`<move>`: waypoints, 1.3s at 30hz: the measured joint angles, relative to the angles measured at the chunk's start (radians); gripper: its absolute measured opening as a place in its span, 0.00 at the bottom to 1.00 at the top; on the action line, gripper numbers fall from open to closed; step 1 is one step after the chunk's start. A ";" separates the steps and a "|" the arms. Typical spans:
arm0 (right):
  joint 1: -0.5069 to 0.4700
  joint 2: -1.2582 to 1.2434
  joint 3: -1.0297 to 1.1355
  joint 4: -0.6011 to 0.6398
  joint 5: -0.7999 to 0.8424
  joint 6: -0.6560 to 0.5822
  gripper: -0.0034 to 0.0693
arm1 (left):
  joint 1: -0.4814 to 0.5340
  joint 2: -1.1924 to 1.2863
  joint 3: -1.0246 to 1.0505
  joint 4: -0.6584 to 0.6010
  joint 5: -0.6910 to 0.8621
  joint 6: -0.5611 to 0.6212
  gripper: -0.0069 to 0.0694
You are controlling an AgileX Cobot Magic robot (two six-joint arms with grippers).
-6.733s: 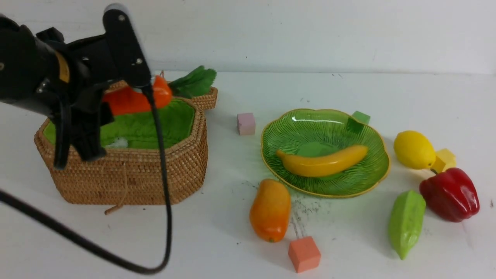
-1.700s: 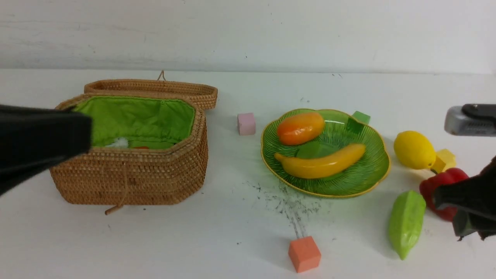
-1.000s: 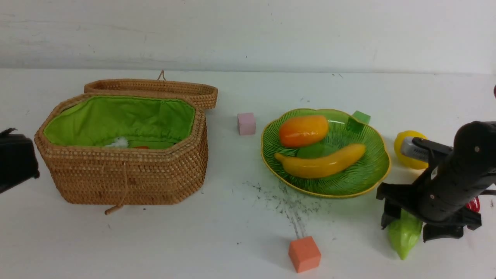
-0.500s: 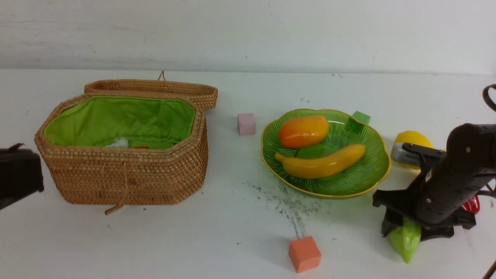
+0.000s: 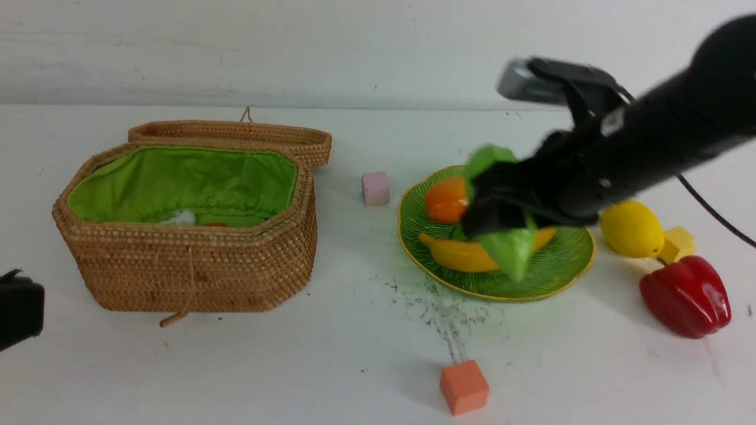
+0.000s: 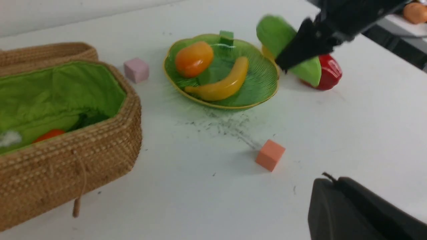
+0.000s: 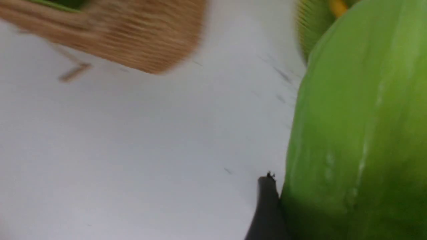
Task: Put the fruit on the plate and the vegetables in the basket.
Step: Take a chayote with your right arm and place it on the basket on the left, then grab a mountain bell pepper with your right arm and put it into the left basket
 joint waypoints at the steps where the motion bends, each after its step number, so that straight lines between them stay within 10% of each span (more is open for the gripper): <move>1: 0.038 0.035 -0.059 0.006 -0.012 -0.032 0.68 | 0.000 0.000 0.000 0.022 0.014 -0.023 0.07; 14: 0.239 0.657 -0.782 0.019 -0.223 -0.339 0.68 | 0.000 0.000 0.000 0.205 0.103 -0.215 0.07; 22: 0.241 0.770 -0.858 0.011 -0.222 -0.344 0.96 | 0.000 0.000 0.000 0.204 0.122 -0.215 0.07; 27: 0.241 0.694 -0.858 -0.052 -0.077 -0.320 0.94 | 0.000 0.000 0.000 0.204 0.126 -0.215 0.07; 33: 0.241 0.451 -0.870 -0.288 0.358 -0.088 0.56 | 0.000 0.000 0.001 0.163 0.125 -0.147 0.07; 39: 0.238 0.275 -0.763 -0.456 0.431 0.047 0.10 | 0.000 0.000 0.001 0.027 0.117 0.017 0.07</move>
